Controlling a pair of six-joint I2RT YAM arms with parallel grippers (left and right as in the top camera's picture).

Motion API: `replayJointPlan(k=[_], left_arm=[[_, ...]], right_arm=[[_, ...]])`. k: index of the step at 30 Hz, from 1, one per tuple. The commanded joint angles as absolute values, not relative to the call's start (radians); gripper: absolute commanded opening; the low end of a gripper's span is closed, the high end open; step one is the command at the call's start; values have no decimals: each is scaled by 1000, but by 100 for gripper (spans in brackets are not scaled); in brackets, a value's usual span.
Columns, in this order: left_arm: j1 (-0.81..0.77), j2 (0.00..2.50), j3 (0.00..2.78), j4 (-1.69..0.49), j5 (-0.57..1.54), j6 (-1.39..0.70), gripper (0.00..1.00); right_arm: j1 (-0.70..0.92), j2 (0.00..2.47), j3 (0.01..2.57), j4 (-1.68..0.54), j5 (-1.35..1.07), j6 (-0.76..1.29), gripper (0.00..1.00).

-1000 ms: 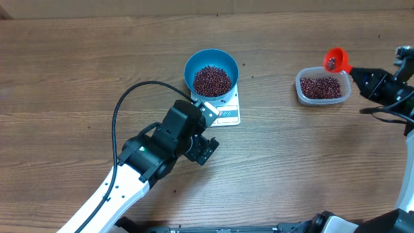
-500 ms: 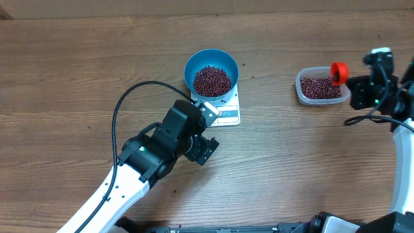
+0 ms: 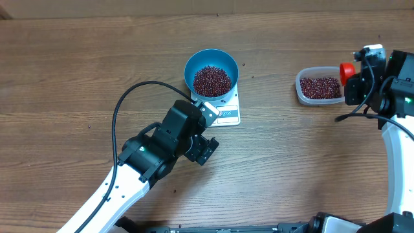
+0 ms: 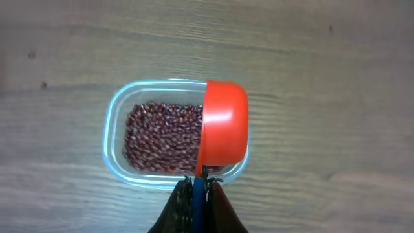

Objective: Scoop item into bowl and weigh 150g on scale
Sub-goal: 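Lower the red cup into the tub and release it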

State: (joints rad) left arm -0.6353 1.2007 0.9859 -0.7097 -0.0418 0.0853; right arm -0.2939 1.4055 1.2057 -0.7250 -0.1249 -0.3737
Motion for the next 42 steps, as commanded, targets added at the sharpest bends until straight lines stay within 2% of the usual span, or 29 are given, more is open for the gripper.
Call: replayJointPlan(k=[1, 10, 16, 21, 22, 27, 32, 42], left_arm=[[-635, 1208, 984, -706, -49, 97, 99], [-635, 1208, 984, -706, -49, 97, 99], [-635, 1208, 984, -706, -49, 97, 99], [-635, 1208, 984, -706, -49, 97, 99], [-635, 1208, 984, -706, -49, 97, 99], [-635, 1208, 984, -706, -49, 97, 99], [-635, 1208, 984, -706, -49, 97, 99], [-635, 1208, 984, -706, -49, 97, 99]], right_arm=[[-295, 1415, 1200, -721, -135, -76, 4], [-295, 1476, 1197, -743, -185, 307, 4], [-295, 1563, 1197, -727, -249, 418, 4], [-295, 1611, 1197, -721, -268, 426, 5], [-295, 1614, 1197, -724, -276, 426, 12], [-295, 1615, 1197, -750, -281, 415, 64], [-295, 1615, 1197, -788, -279, 384, 100], [-295, 1615, 1198, -878, -279, 177, 100]])
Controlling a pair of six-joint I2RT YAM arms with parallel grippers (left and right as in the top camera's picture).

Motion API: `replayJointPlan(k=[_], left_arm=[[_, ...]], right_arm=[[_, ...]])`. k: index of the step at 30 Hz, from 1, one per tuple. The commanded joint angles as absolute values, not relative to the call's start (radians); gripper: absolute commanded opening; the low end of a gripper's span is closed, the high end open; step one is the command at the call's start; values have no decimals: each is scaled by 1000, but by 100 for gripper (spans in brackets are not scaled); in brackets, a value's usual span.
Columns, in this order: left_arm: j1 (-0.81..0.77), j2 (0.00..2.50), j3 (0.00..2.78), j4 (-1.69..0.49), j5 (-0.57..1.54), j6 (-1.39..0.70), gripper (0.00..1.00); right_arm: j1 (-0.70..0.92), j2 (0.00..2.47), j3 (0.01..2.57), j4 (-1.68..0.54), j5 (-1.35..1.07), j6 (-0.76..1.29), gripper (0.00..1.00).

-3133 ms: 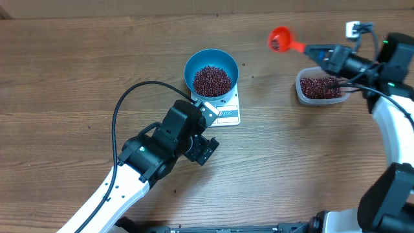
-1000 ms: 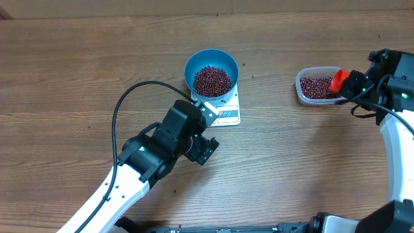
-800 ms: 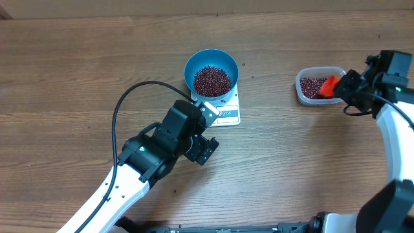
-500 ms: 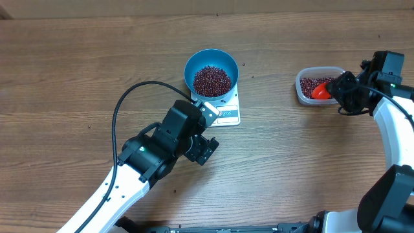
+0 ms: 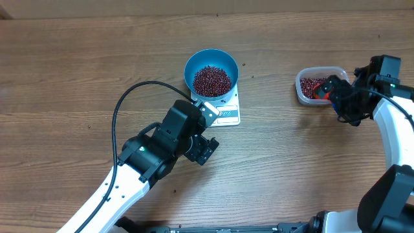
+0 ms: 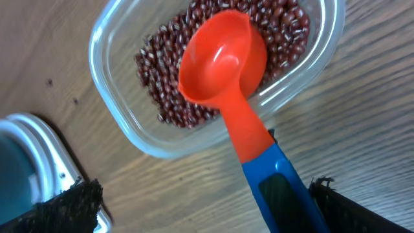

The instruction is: Scoop item into bowl and weigh 150g on scale

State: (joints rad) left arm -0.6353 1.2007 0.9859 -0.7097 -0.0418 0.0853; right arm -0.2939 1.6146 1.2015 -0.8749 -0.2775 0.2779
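A blue bowl point(image 5: 211, 72) partly filled with red beans stands on the small scale point(image 5: 226, 114). A clear container point(image 5: 317, 85) of red beans point(image 6: 194, 71) sits at the right. The scoop's empty red cup point(image 6: 220, 61) lies face up on those beans, its blue handle point(image 6: 278, 188) sticking out over the rim. My right gripper point(image 6: 207, 207) is open wide around the handle; the handle lies close to the right finger point(image 6: 349, 210) and is not clamped. My left gripper point(image 5: 206, 150) hovers just below the scale; its jaws cannot be made out.
The left arm and its black cable point(image 5: 129, 97) lie across the table's lower left. A silvery, blue-edged object point(image 6: 26, 162) shows at the left edge of the right wrist view. Bare wood point(image 5: 272, 162) separates scale and container.
My right gripper was shut on the scoop's handle, the cup on edge above the container. Now it is open, and the scoop rests in the container on the beans. The left arm is unchanged.
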Motion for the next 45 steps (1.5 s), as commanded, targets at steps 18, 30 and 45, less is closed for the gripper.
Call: replayJointPlan(k=[18, 30, 45], left_arm=[[-635, 1208, 984, -706, -49, 97, 99], [-635, 1208, 984, -706, -49, 97, 99], [-635, 1208, 984, -706, -49, 97, 99]], right_arm=[[-295, 1558, 1433, -1119, -124, -196, 100], [-295, 1478, 1638, -1295, -124, -196, 100], [-295, 1475, 1637, -1296, -124, -196, 100]])
